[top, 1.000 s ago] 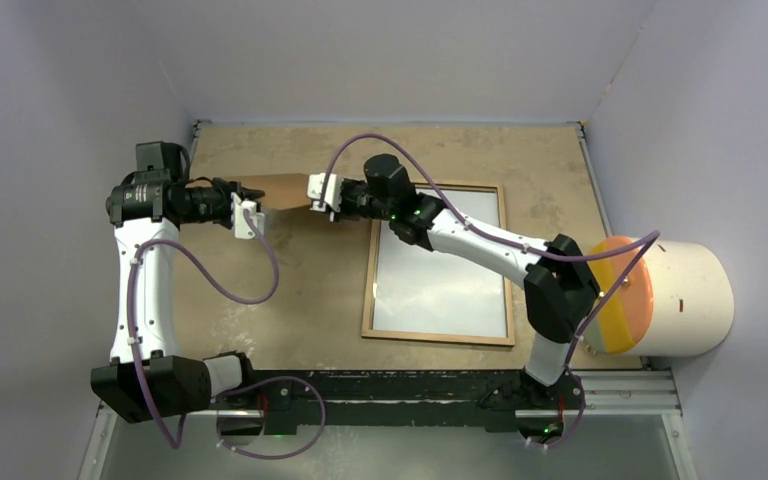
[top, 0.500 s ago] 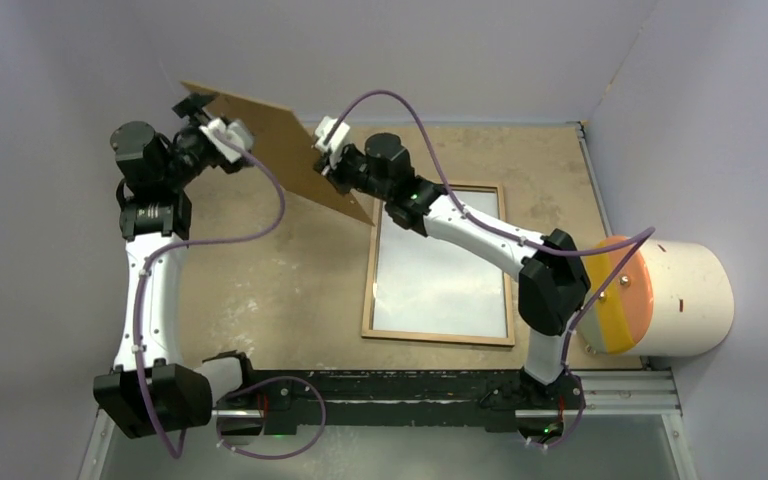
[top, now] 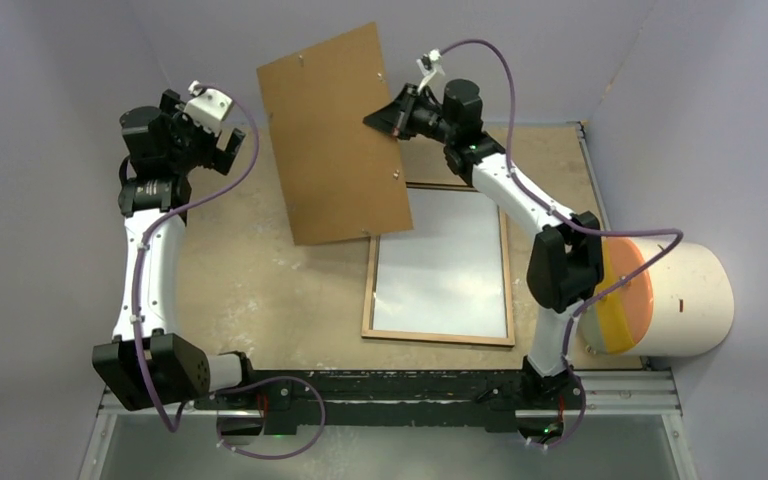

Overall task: Put the photo into the frame
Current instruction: Turn over the photo frame item at the center of the board, then place the photo frame item in the photo frame.

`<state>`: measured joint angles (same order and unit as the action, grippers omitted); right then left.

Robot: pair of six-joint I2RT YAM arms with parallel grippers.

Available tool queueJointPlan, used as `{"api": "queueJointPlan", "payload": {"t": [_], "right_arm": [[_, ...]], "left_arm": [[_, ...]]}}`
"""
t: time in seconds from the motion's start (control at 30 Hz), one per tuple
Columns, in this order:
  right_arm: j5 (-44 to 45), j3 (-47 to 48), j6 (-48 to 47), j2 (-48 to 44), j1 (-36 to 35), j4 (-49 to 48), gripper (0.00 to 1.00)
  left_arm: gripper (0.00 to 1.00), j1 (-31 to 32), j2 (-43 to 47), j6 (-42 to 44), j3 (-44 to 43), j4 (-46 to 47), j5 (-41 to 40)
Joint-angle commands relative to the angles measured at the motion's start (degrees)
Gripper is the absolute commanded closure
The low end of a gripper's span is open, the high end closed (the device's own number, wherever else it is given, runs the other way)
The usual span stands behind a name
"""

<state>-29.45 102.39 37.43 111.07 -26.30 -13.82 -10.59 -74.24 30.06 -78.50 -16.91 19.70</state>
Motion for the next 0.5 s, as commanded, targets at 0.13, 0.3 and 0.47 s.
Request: {"api": "queueJointPlan", "payload": {"t": [0.13,0.3,0.47], "right_arm": [[-11.1,-16.5,31.5,-11.8,8.4,-14.4,1.00],[-17.6,-29.9,33.7,-18.4,16.1,-11.9,1.00],[-22.9,-40.2,29.3,-25.5,22.6,-7.7,1.00]], "left_arm": [[0.04,-1.6,2.4,1.9,5.7,-7.1,1.7],[0.05,-1.5,1.2,4.3,5.5,-10.7,3.8],[0.04,-1.6,-1.2,5.2,5.3,-13.5,4.8]]}}
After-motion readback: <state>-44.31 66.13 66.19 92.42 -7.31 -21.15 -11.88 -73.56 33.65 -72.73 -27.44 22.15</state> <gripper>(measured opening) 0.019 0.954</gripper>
